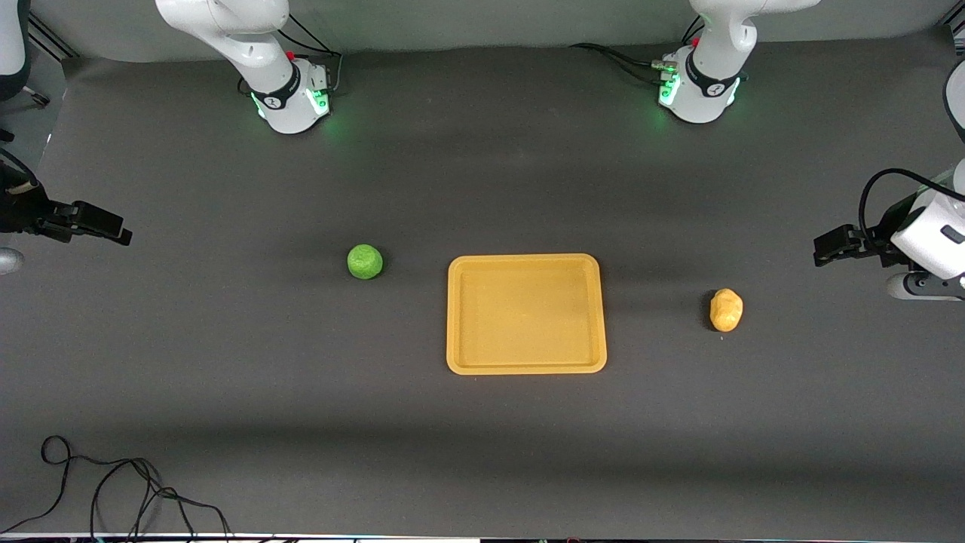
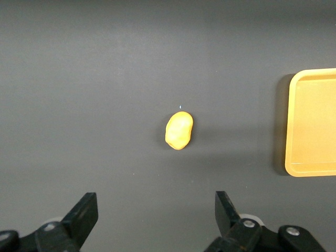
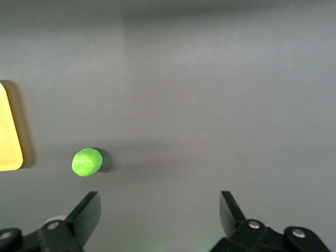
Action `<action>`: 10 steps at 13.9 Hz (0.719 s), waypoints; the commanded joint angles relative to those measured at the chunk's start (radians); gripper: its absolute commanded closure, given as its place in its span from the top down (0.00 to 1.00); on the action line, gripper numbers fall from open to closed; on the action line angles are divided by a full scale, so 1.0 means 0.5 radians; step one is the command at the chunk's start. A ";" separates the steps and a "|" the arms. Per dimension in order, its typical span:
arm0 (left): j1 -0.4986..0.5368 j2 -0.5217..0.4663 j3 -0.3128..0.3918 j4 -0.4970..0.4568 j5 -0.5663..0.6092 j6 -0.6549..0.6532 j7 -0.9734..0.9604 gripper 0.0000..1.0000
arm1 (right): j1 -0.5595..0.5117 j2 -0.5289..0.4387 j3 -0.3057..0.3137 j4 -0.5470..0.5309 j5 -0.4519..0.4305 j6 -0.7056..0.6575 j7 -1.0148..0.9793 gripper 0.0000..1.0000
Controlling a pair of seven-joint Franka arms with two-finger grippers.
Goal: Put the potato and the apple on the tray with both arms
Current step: 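Move the left gripper down over the yellow potato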
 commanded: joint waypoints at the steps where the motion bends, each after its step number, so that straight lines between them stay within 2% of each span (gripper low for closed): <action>1: 0.018 -0.006 -0.020 -0.024 0.000 -0.008 0.014 0.99 | -0.014 -0.034 0.017 -0.030 -0.028 0.005 -0.019 1.00; 8: -0.009 -0.049 -0.020 -0.080 -0.006 0.060 0.005 0.99 | -0.014 -0.025 0.017 -0.036 -0.055 0.015 -0.182 1.00; 10: -0.009 -0.049 -0.020 -0.171 -0.006 0.145 0.008 0.99 | -0.011 -0.025 0.017 -0.033 -0.055 0.015 -0.182 1.00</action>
